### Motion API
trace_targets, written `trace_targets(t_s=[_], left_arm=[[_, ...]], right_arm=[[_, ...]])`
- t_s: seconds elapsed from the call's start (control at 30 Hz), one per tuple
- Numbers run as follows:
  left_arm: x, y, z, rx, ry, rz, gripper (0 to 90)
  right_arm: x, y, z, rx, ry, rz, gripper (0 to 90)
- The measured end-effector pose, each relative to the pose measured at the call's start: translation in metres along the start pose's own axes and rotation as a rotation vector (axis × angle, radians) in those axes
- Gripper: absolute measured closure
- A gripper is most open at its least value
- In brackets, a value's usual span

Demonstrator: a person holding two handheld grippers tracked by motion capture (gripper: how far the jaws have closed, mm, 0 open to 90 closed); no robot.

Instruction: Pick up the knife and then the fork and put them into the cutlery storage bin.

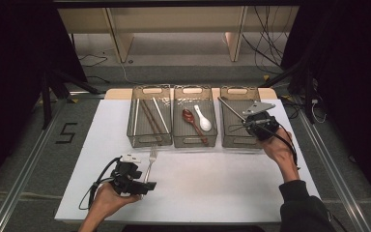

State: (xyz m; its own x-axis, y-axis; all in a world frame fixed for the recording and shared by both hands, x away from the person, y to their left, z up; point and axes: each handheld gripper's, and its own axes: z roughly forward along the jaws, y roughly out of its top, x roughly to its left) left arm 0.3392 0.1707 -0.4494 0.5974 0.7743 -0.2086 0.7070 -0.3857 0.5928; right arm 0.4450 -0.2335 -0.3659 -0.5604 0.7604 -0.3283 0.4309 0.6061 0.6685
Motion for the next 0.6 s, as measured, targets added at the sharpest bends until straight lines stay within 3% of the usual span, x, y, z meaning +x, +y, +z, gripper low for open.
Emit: trace_targets(t_s=[0.6], left_arm=[[-0.002, -0.01, 0.001, -0.025, 0.033, -0.02, 22.3]], right_arm=[[-0.034, 0.011, 0.041, 0.1, -0.006, 0.211, 88.8]])
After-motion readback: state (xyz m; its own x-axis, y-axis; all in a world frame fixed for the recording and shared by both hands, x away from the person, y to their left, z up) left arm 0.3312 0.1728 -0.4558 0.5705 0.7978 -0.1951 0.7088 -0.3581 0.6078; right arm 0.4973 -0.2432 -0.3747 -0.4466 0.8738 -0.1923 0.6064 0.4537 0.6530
